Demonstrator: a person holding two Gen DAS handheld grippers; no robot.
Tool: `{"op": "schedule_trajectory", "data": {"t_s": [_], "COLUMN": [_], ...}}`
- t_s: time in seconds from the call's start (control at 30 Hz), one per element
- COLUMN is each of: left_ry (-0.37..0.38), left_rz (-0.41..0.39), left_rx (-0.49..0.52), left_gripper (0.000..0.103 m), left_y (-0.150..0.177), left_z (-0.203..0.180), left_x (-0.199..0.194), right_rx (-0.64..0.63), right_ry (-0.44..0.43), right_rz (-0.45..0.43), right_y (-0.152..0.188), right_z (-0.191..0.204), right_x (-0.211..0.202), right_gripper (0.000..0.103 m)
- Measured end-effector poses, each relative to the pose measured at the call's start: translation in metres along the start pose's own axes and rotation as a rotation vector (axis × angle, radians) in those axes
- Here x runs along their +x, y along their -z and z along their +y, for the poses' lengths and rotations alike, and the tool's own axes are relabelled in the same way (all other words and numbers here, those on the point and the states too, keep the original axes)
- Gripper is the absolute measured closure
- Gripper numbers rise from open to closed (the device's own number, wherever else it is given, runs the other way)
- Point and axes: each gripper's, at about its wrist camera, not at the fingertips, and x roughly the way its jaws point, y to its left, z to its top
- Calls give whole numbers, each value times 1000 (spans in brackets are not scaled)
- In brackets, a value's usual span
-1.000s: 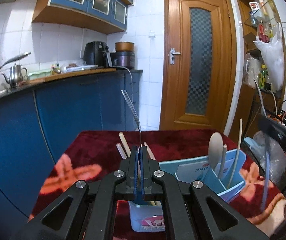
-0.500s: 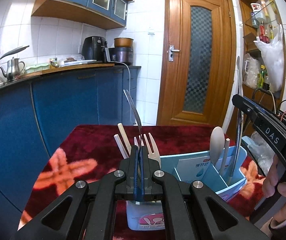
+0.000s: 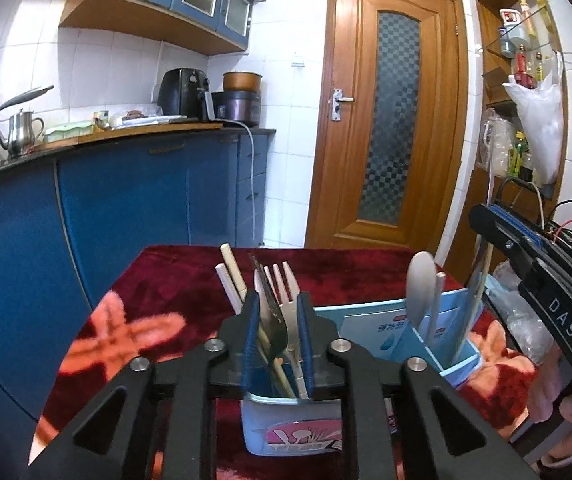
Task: Organize utensils
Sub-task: 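Carry the fork and knife up and lower them into the caddy, then open both grippers and move them back toward the remaining forks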
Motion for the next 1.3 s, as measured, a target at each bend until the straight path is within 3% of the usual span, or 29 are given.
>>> {"op": "schedule_trajectory", "data": {"t_s": [0.13, 0.43, 0.57, 0.8, 1.3], "left_ry": [10, 4, -7, -14, -27], "left_rz": [-9, -27, 13, 123, 264], "left_rx": [16, 56, 70, 36, -17], "left_gripper": [82, 82, 81, 81, 81], "left_y": [-2, -6, -4, 13, 59], "left_z": [-6, -16, -20, -13, 9], "left_x": [-9, -48, -65, -84, -93], "right_rx": [16, 63, 55, 124, 102], "right_ry": [-12, -40, -50, -113, -121], "right_rz": [5, 47, 68, 203, 471], "right_y": [-1, -9, -10, 0, 64], "right_z": [-2, 0, 6, 15, 34], "right_x": [-4, -35, -53, -73, -77], "right_gripper": [68, 68, 68, 68, 68]}}
